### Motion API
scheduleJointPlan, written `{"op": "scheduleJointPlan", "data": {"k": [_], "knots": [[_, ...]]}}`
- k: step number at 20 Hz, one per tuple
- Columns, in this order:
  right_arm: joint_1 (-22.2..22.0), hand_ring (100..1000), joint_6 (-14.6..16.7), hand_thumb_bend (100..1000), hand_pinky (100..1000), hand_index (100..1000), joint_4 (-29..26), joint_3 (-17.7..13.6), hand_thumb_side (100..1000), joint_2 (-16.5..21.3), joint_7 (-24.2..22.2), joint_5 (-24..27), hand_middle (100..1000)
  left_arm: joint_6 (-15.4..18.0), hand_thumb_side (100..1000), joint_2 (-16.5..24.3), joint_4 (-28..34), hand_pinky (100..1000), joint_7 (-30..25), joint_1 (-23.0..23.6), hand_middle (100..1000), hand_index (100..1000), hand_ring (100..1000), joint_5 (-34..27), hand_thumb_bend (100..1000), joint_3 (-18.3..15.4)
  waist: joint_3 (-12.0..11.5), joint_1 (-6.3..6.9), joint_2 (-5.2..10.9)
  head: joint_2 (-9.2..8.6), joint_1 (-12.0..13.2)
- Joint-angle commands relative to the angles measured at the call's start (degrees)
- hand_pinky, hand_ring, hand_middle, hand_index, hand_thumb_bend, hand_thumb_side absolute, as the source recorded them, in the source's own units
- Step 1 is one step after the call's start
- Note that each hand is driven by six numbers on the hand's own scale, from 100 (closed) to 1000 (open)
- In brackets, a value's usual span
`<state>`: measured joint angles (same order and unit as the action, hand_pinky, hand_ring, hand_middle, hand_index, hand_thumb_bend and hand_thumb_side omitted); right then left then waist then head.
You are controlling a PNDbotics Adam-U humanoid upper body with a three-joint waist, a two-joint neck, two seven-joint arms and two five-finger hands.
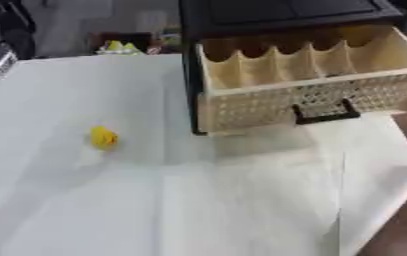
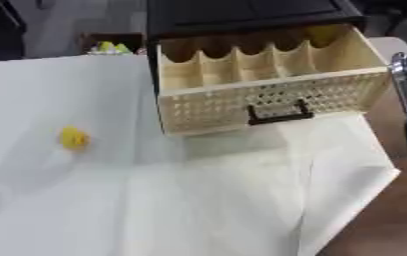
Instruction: Pick up objects from table and place into drawer.
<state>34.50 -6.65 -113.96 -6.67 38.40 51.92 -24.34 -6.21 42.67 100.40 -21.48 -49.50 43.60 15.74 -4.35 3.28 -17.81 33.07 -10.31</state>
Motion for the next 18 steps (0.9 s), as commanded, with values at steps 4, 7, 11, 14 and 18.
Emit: {"op": "scheduleJointPlan", "data": {"k": [4,7,11,14,18], "knots": [[0.53,713,-0.4,100,559,871,-0.63,-0.04,1000,0.89,0.05,0.78,637,1.26,986,-1.28,-4.0,801,-3.28,-3.93,755,946,790,0.82,316,2.71,0.13,0.03,1.47,-1.05,-0.4],[0.55,712,-0.46,100,556,869,-0.63,0.08,1000,0.81,0.05,1.04,635,1.41,974,-2.31,-6.13,791,-4.73,-4.95,755,926,786,-0.04,348,3.95,0.24,0.12,1.49,-1.31,-0.54],[0.57,709,-0.58,100,552,867,-0.63,0.17,1000,0.66,0.05,1.38,633,2.17,887,-3.18,-8.37,784,-6.94,-5.73,753,938,785,-0.84,438,5.63,0.28,0.29,1.54,-1.77,-0.79],[0.47,703,-0.97,100,540,865,-0.63,0.12,1000,0.49,0.05,1.98,627,2.65,840,-3.89,-9.7,775,-8.68,-6.07,771,974,786,-1.74,490,6.8,0.31,0.41,1.59,-2.14,-0.86],[0.48,704,-1.0,100,546,865,-0.63,0.23,1000,0.51,0.05,2.26,628,4.04,808,-4.66,-10.8,772,-10.86,-6.41,793,970,790,-0.87,531,8.25,0.27,0.46,1.66,-2.31,-0.82]]}}
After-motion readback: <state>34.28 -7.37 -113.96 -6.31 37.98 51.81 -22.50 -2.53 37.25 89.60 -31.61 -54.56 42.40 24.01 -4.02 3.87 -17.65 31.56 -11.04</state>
